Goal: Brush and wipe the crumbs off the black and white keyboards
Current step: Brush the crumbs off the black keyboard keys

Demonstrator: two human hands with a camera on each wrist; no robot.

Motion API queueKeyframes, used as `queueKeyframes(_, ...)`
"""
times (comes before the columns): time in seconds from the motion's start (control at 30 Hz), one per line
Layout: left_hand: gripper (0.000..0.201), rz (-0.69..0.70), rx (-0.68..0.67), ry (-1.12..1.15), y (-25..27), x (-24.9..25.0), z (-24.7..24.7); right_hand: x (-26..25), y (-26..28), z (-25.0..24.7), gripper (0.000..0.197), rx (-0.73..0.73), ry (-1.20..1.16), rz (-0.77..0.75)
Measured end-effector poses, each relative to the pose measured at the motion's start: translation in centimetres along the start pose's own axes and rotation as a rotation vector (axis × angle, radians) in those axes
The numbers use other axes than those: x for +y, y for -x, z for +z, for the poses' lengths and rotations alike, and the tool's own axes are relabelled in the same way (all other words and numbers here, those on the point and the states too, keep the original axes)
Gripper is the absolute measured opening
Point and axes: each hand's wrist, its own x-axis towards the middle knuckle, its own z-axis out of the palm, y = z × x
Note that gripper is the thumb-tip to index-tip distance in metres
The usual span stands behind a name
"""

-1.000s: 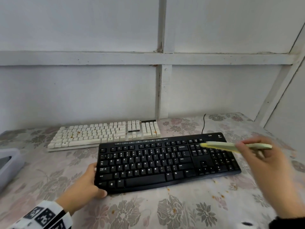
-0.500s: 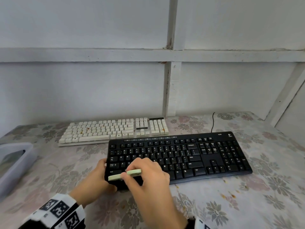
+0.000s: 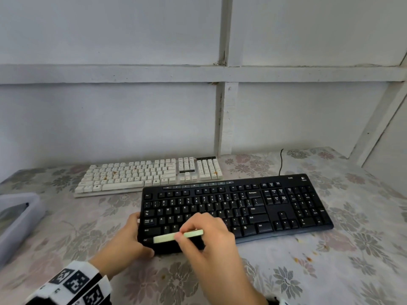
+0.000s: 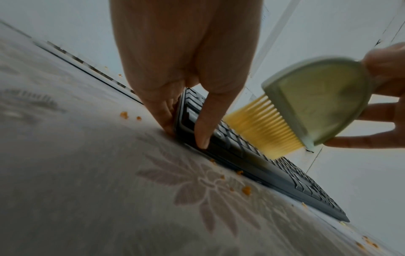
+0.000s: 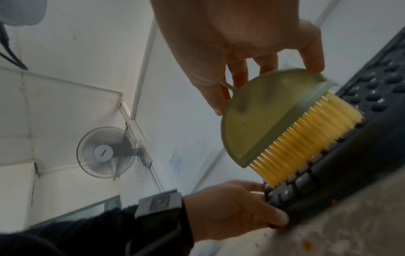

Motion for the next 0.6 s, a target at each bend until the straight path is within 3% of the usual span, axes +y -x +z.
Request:
queueKeyframes(0.17, 0.085, -0.018, -0.011, -0.017, 0.0, 0.0, -0.1, 2.1, 0.0, -1.7, 0.028, 0.137, 0.112, 0.020)
queueKeyframes(0.37, 0.086, -0.029, -0.007, -0.012, -0.2, -0.1, 0.0, 1.1, 0.3, -2.4, 0.021, 0.079, -0.042, 0.046)
queueKeyframes(0.53, 0.083, -0.025, -0.003, -0.005, 0.1, 0.2, 0.2, 3.6, 0.7, -4.9, 0.017, 0.213, 0.038, 0.085)
queueKeyframes(0.6, 0.082, -0.025, -0.004, -0.003, 0.1, 0.3, 0.3, 3.9, 0.7, -6.0, 0.027, 0.254, 0.026, 0.047)
